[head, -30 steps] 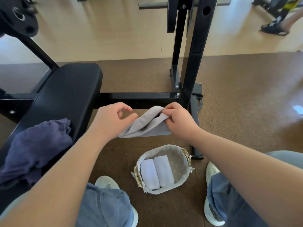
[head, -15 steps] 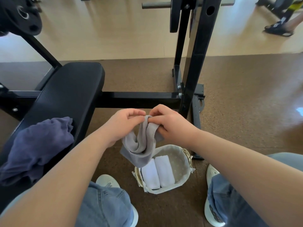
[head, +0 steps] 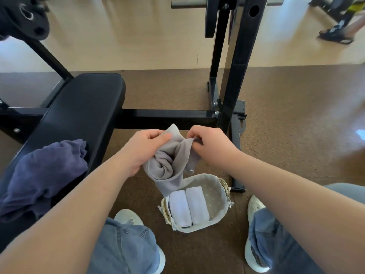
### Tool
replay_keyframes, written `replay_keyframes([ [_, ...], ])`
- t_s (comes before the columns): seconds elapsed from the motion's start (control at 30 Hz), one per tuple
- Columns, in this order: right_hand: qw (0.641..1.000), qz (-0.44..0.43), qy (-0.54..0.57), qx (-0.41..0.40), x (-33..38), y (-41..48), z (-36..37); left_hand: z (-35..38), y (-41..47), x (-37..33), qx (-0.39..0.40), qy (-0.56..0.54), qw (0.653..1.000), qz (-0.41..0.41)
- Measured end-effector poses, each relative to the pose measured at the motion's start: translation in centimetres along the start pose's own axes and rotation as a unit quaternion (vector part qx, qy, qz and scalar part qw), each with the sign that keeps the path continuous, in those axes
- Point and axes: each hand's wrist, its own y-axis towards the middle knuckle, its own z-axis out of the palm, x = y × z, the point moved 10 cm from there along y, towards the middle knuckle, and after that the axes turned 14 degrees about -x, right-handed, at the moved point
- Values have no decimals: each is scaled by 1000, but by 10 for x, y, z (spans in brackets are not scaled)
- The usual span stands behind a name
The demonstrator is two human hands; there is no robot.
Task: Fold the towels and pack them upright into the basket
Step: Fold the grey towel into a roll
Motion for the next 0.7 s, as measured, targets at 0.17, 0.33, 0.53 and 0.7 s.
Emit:
replay_keyframes([
  [0.17,996,-15,58,59,13,-6,9,-4,-1,-14,-39,41,995,77],
  [0.33,994,-56,86,31,27,-3,-4,-2,-4,-21,-38,55,992,109],
  [0.53,989,-13,147,-25,24,2,-14,10,-10,-24,-11,57,991,122],
  [0.7,973,75,206,-66,4,9,-12,12,-12,-27,-12,28,993,113],
])
